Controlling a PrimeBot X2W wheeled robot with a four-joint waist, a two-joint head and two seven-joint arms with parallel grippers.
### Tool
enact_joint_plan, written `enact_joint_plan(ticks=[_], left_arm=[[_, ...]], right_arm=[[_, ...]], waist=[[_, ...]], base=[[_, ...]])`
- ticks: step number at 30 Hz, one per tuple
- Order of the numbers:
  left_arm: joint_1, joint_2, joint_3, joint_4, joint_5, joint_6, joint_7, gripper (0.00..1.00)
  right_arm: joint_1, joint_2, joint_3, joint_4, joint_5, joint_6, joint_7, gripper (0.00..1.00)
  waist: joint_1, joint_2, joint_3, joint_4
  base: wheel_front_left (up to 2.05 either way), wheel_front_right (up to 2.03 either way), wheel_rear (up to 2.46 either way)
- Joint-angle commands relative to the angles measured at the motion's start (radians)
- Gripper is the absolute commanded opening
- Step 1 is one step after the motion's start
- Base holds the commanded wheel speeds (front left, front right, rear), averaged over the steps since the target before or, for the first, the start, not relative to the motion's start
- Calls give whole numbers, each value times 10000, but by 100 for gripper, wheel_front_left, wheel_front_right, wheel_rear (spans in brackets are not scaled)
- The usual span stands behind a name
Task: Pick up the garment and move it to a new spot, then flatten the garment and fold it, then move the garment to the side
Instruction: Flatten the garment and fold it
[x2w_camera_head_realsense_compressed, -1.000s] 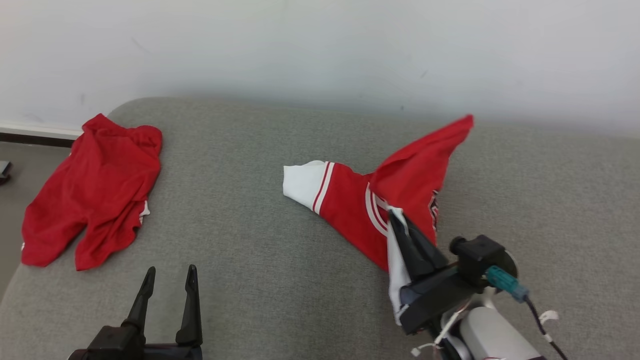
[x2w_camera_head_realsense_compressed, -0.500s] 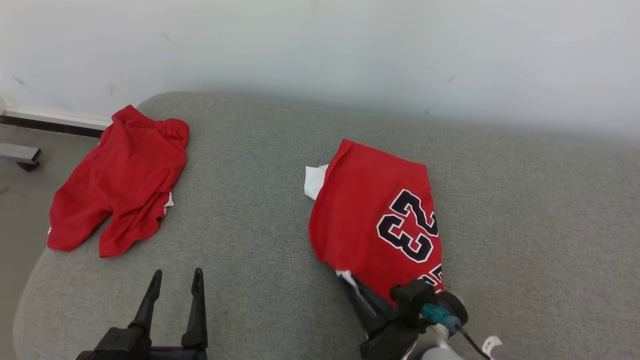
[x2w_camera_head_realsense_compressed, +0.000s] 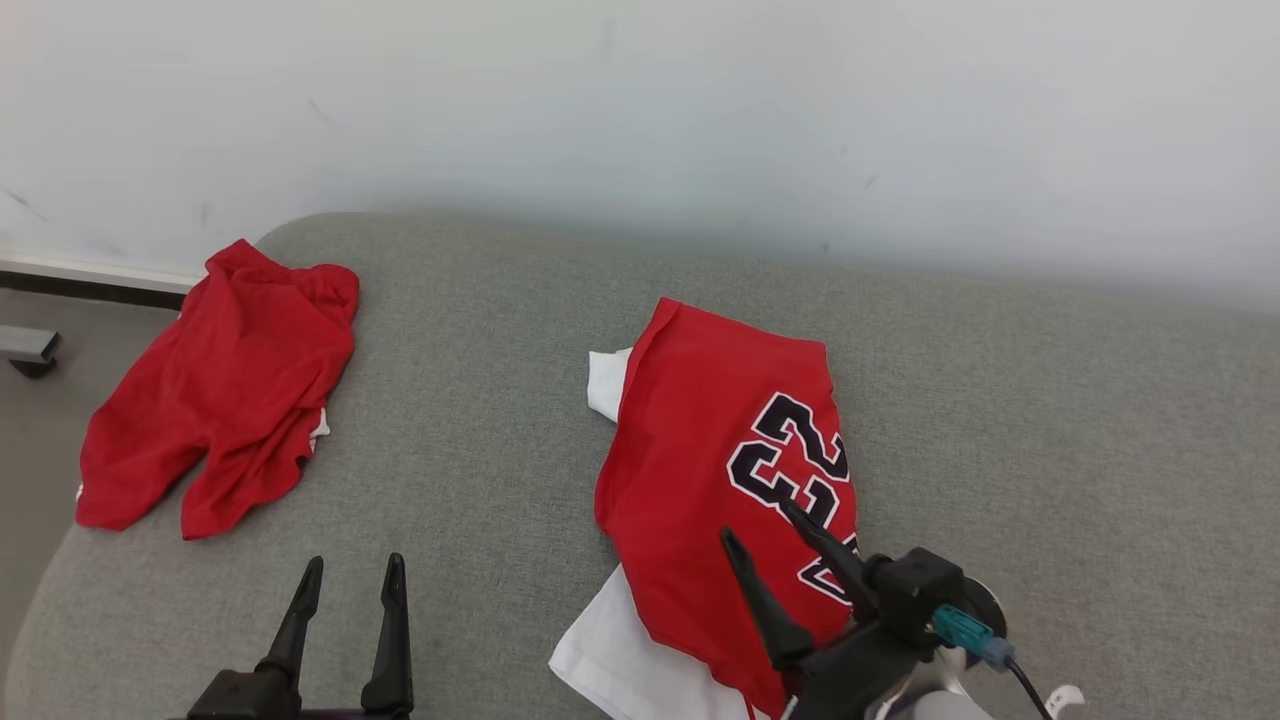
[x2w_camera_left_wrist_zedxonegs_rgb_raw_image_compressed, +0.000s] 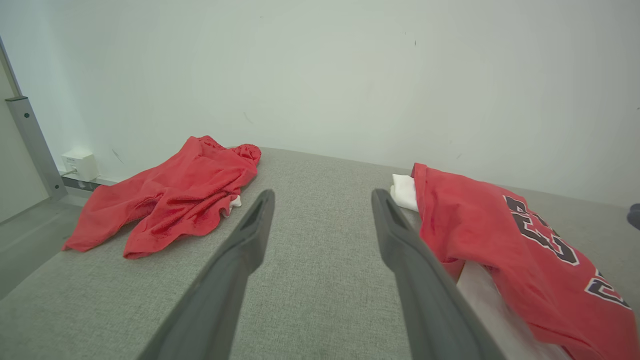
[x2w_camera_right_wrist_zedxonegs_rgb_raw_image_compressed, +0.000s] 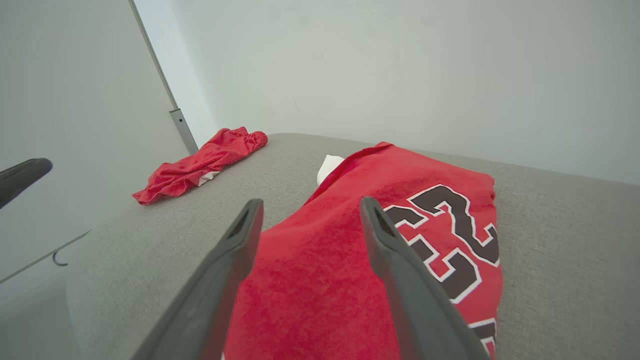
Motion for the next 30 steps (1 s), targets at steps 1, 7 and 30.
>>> enact_joint_plan(ticks=[1,7,30], left_arm=[[105,-9,37,-26,-25,24,-33,100],[98,-9,57,-7,-2,11,-33,100],[-147,-9,-262,-68,-241,108,-33,100]], right_arm=[[222,-53,-87,-101,-165,-26,-2,100],[414,-134,113,-124,-579,-26,-2,100],[-2483,569,1930,3971,-2569,-26,542,0]], waist=[[0,0,-43,-42],[0,0,-57,-37],[0,0,408,840]], base=[[0,0,0],[0,0,0],[0,0,0]])
